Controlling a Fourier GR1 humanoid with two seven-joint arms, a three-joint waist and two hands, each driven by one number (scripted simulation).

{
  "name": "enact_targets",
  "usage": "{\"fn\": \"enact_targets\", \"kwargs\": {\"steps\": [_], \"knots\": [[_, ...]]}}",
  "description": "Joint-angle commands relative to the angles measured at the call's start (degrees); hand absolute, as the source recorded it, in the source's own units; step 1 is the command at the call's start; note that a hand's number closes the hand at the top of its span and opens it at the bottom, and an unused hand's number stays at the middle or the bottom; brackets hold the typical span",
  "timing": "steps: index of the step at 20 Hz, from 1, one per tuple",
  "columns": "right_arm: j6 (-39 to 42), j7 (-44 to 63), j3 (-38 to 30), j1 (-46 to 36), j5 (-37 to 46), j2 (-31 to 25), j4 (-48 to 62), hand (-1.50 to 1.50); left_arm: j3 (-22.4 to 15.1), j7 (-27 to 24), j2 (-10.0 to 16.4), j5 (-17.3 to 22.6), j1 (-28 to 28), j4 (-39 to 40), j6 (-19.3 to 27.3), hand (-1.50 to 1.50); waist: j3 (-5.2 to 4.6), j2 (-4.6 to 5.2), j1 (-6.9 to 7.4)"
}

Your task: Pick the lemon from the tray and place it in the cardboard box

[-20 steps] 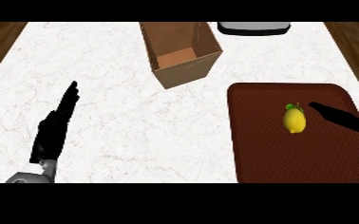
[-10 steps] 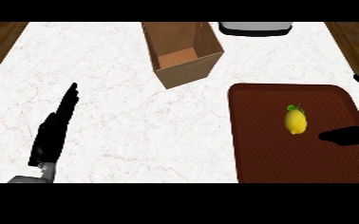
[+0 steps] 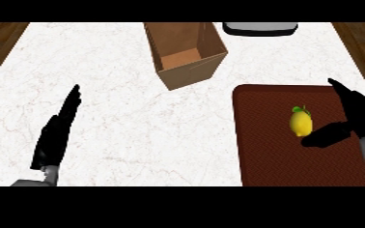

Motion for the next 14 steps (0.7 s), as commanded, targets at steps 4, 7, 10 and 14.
{"fn": "enact_targets", "kwargs": {"steps": [4, 7, 10, 14], "knots": [[2.56, 8.73, 0.56, 0.84, 7.31, 5.67, -3.27, -1.5, 2.3, 1.28, -0.88, -1.34, 1.84, -2.46, -1.81, 0.0, 0.06, -0.03, -0.25], [3.55, 4.54, -1.73, 1.33, 8.29, 6.95, 2.01, -1.5, 0.5, 1.73, -4.44, -4.53, -0.23, -0.54, -0.07, 0.0, 0.08, 0.03, -0.35], [3.22, 4.37, -0.63, 2.66, 10.27, 9.44, 2.63, -1.5, 4.74, -1.53, -2.6, -3.28, -3.49, 4.94, -2.88, 0.0, 0.06, 0.09, -0.5], [4.04, 2.85, -3.73, 0.89, 13.29, 12.92, 5.62, -1.5, 5.75, -2.08, -2.93, -2.48, 1.44, 0.51, -6.58, 0.0, 0.08, 0.05, -0.12]]}}
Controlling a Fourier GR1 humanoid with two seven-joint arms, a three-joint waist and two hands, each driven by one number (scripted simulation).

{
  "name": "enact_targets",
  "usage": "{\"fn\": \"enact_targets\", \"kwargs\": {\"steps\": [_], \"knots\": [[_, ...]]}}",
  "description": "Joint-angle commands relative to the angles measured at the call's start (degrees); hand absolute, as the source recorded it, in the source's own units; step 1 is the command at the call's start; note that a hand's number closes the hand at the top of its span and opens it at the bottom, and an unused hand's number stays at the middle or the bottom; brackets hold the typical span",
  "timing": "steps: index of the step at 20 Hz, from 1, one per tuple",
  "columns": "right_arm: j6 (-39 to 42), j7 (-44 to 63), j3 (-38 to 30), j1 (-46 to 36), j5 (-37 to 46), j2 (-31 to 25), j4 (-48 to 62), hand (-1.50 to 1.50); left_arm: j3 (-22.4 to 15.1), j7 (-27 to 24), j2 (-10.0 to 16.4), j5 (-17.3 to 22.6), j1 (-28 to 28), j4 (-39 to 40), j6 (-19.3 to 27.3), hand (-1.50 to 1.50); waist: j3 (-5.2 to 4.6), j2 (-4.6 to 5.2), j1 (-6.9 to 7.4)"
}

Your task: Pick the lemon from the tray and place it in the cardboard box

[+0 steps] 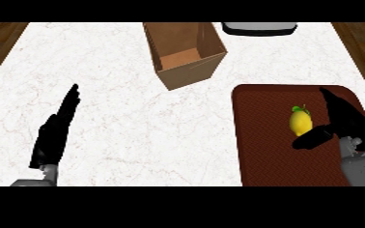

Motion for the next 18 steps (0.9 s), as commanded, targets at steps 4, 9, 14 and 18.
{"fn": "enact_targets", "kwargs": {"steps": [4, 9, 14, 18], "knots": [[0.6, -3.75, -2.31, -2.74, 5.89, 6.29, 7.44, -1.5, 3.58, -0.51, -0.07, -1.05, 1.83, -1.41, -3.41, 0.0, 0.02, 0.03, 0.25], [4.11, -3.33, -6.19, 1.07, 7.55, 6.62, 1.03, -1.5, 4.59, 1.88, -2.1, -2.76, 1.59, -4.1, -4.6, 0.0, 0.01, -0.03, -0.01], [1.19, -7.82, -6.58, 2.23, 11.12, 9.65, 5.29, -1.5, 7.29, -3.88, -2.22, -2.68, 0.41, 2.59, -7.15, 0.0, 0.01, 0.02, -0.06], [2.94, -6.5, -7.54, -2.49, 12.93, 11.57, 8.09, -1.5, 4.8, 2.5, -5.98, -6.31, -1.58, -0.88, -4.16, 0.0, 0.01, 0.04, 0.04]]}}
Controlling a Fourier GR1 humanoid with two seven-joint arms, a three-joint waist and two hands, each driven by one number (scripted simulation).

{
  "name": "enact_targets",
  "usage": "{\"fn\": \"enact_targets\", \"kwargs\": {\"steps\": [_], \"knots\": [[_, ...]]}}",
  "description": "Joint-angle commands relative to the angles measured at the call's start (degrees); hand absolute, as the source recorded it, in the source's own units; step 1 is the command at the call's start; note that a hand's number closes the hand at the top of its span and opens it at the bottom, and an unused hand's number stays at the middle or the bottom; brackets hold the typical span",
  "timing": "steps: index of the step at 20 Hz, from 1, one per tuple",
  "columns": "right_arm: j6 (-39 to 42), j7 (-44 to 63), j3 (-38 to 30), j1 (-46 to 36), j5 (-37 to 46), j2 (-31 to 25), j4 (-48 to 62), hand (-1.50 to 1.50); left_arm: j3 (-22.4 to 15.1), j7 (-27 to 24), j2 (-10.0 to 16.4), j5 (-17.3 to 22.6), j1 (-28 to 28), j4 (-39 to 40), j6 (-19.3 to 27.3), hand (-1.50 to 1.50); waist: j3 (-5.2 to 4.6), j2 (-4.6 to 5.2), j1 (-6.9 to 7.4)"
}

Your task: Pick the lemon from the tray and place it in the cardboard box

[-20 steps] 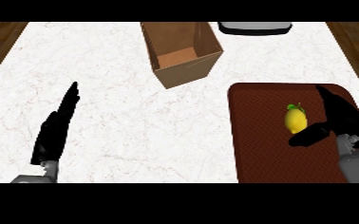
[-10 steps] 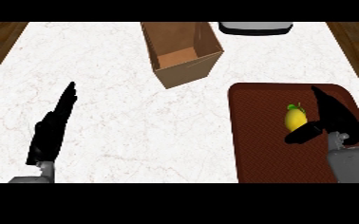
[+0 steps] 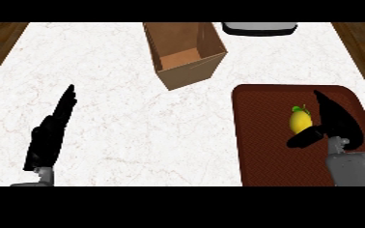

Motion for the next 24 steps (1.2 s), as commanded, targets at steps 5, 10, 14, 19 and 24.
{"fn": "enact_targets", "kwargs": {"steps": [5, 10, 14, 19, 24], "knots": [[1.39, -1.49, -2.65, -4.74, 3.44, 3.45, 5.36, -1.5, 1.02, -1.12, -2.19, -3.45, 0.71, -0.92, -0.17, 0.0, -0.01, 0.01, 0.12], [-0.06, -3.71, -1.65, 0.52, 6.53, 5.65, 5.83, -1.5, 1.55, 0.58, -3.53, -3.99, -1.12, -0.16, -0.92, 0.0, -0.01, 0.0, -0.02], [1.39, -5.69, -3.61, 2.33, 4.08, 6.12, 4.19, 1.5, 2.2, 2.98, -2.89, -3.8, 1.84, -5.08, -2.42, 0.0, 0.0, -0.03, 0.0], [-4.94, -6.55, -1.09, -2.49, 13.31, 5.11, 9.36, 1.5, 1.4, 0.4, -4.52, -4.7, 0.89, -1.56, -1.97, 0.0, 0.0, 0.04, 0.23], [-9.3, -8.11, -0.13, -1.16, 18.13, 4.78, 8.5, 1.5, 0.21, -0.09, -6.53, -6.34, 2.42, -2.7, -0.53, 0.0, -0.01, -0.02, 0.08]]}}
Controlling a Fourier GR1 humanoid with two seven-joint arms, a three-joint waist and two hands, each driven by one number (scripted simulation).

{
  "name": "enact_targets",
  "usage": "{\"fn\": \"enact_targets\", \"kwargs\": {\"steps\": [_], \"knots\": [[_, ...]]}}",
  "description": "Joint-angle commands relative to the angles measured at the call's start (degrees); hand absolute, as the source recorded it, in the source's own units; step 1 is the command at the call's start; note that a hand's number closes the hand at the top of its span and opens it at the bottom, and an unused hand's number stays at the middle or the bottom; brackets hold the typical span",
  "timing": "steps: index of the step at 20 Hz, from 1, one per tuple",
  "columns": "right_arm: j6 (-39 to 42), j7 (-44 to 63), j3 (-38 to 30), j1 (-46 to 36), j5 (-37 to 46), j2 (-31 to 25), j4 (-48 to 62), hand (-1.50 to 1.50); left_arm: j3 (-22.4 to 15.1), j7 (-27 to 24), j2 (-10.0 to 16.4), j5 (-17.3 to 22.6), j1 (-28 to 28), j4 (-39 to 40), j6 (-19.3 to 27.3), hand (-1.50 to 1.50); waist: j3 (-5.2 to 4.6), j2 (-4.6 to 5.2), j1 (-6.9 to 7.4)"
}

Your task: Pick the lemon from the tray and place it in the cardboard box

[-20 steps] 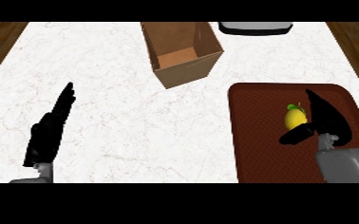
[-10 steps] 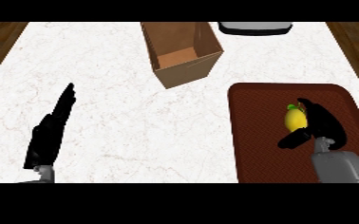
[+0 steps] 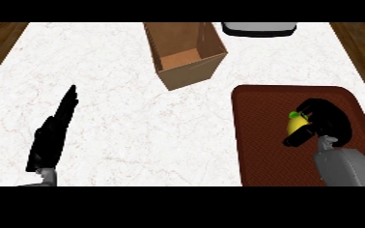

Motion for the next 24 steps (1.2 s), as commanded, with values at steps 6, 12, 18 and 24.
{"fn": "enact_targets", "kwargs": {"steps": [6, 12, 18, 24], "knots": [[5.81, -19.62, 7.83, -12.01, 1.38, -6.08, 0.85, 1.5, -1.86, -0.3, -0.49, -0.42, -3.88, 0.45, -1.76, 0.0, 0.61, 2.07, 6.85], [9.9, -40.07, 15.02, -20.77, -0.41, -9.35, -0.57, 1.5, -5.04, -1.28, -1.23, -0.62, -5.55, -0.25, -3.85, 0.0, 0.82, 3.89, 13.23], [11.06, -61.42, 12.2, -28.74, -6.97, -14.43, 5.21, 1.5, -6.02, -0.27, -2.38, -1.22, -6.59, 0.61, -3.35, 0.0, 0.89, 4.24, 11.03], [19.46, -78.84, 5.93, -35.11, -21.82, -12.4, 11.66, 1.5, -5.93, 0.15, -2.72, -1.94, -7.1, 0.93, -2.36, 0.0, 0.88, 3.99, 10.37]]}}
